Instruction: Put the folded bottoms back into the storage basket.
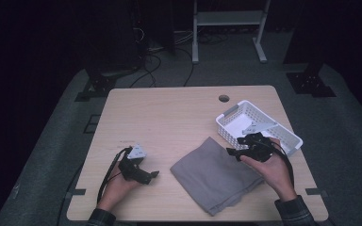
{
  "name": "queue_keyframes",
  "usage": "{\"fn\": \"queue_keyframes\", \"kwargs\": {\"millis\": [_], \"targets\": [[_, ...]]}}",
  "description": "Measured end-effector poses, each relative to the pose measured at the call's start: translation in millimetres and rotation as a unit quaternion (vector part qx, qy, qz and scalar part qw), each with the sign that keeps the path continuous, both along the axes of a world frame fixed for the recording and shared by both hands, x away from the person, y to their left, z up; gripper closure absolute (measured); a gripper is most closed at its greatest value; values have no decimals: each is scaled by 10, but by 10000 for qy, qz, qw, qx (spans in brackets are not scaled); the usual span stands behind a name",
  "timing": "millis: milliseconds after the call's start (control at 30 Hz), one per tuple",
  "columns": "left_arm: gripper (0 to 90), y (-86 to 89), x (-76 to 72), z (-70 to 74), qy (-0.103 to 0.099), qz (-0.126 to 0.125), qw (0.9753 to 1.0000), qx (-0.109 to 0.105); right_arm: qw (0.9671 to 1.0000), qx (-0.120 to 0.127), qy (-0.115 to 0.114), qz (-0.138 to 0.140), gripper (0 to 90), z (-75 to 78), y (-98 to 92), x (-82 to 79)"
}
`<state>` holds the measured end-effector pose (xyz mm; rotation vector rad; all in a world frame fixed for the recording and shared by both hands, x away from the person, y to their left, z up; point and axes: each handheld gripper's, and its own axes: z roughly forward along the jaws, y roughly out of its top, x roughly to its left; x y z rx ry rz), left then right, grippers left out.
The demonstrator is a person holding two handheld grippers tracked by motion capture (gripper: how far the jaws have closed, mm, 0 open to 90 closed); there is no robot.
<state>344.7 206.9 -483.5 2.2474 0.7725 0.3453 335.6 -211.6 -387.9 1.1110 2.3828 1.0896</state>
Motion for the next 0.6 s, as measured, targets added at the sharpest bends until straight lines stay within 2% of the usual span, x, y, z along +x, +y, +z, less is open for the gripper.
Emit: {"fn": "queue_keyframes", "kwargs": {"millis": [100,400,500,600], "targets": [[0,0,0,0,1,0,10000,0,9999,60,-16,102,343,-8,70,-18],[0,0,0,0,0,-1,10000,2,9994,49,192,267,220,-93,200,-36],[0,0,-6,-1,-2,1,10000,-9,9991,63,294,302,133,-146,241,-58],[0,0,-6,-1,0,1,10000,-6,9990,34,323,306,123,-175,259,-66]]}}
